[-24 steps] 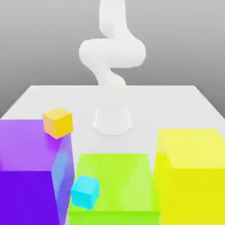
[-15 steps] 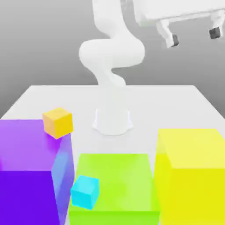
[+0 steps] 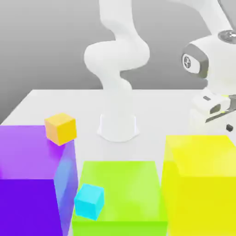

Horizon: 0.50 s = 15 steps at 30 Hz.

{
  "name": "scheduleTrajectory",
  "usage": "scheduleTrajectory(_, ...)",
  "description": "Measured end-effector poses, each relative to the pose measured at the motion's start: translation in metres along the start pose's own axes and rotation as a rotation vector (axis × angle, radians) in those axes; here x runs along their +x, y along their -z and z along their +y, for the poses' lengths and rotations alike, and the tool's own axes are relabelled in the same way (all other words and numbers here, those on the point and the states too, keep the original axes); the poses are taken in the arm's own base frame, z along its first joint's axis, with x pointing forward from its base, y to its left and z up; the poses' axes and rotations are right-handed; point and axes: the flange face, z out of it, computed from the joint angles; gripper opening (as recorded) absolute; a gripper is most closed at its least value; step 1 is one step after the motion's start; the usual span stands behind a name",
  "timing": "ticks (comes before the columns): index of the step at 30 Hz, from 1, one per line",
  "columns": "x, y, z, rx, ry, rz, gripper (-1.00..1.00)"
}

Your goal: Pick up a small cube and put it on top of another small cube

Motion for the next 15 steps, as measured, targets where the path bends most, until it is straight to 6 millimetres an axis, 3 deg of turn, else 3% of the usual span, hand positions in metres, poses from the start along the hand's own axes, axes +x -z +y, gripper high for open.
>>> scheduleTrajectory(5, 0.007, -0.017, 0.012, 0.022, -0.185, 0.059, 0.00)
scheduleTrajectory(15, 0.001, -0.065, 0.063, -0.011, -0.399, 0.160, 0.00)
